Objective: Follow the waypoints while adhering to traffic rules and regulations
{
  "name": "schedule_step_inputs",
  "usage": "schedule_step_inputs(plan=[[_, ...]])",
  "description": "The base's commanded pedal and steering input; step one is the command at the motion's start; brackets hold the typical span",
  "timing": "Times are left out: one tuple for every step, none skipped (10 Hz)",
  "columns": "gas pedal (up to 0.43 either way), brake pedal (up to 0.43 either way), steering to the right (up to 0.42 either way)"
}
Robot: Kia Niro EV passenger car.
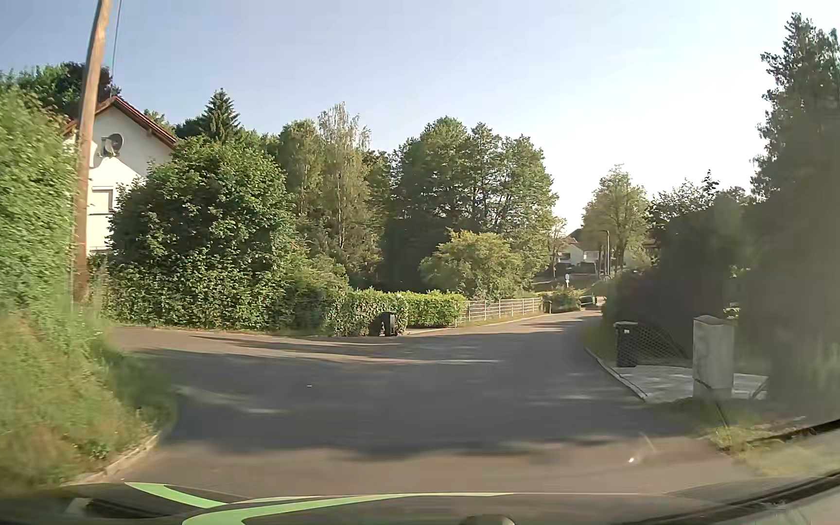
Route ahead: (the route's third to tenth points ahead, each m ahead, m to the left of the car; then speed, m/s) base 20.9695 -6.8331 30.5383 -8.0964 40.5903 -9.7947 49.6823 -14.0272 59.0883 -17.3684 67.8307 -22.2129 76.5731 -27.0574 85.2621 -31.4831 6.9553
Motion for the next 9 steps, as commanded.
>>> schedule_step_inputs(plan=[[0.059,0.0,0.044],[0.0,0.0,0.044],[0.0,0.0,0.044],[0.0,0.0,0.043],[0.0,0.0,0.043],[0.0,0.0,0.042],[0.0,0.0,0.041],[0.0,0.0,0.041],[0.0,0.0,0.041]])
